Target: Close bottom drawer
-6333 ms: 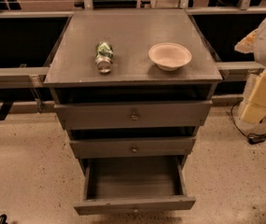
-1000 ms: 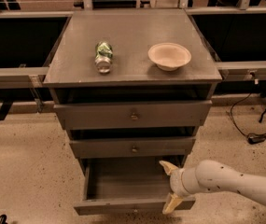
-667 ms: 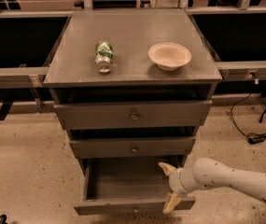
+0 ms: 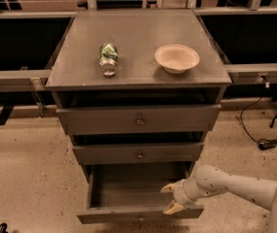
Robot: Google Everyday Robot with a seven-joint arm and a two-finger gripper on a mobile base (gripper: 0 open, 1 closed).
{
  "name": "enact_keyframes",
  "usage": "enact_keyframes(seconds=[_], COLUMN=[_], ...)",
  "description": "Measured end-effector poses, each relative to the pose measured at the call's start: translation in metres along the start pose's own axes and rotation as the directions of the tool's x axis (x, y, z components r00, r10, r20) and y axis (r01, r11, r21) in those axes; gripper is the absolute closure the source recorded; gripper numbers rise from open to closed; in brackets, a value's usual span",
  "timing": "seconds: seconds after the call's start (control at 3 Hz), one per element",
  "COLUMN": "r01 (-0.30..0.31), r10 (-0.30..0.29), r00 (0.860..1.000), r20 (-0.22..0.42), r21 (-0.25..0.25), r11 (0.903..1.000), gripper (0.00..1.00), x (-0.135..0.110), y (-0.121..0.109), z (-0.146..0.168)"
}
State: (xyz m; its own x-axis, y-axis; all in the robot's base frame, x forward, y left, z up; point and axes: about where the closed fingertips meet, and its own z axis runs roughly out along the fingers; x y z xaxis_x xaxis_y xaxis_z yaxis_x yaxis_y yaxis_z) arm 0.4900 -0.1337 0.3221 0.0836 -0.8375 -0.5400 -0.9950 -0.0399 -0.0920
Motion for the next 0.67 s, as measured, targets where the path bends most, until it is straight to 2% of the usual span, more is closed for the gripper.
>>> enact_keyframes(seconds=[0.33, 0.67], r01=[-0.007, -0.008], r10=[0.007, 0.006], r00=[1.0, 0.999], r20=[0.014, -0.035], r21=[-0.031, -0.071], r11=[0.9995, 0.9975], gripper=[0.65, 0.9], x=[-0.001, 0.007], y=[0.009, 0.028], z=[0.025, 0.062])
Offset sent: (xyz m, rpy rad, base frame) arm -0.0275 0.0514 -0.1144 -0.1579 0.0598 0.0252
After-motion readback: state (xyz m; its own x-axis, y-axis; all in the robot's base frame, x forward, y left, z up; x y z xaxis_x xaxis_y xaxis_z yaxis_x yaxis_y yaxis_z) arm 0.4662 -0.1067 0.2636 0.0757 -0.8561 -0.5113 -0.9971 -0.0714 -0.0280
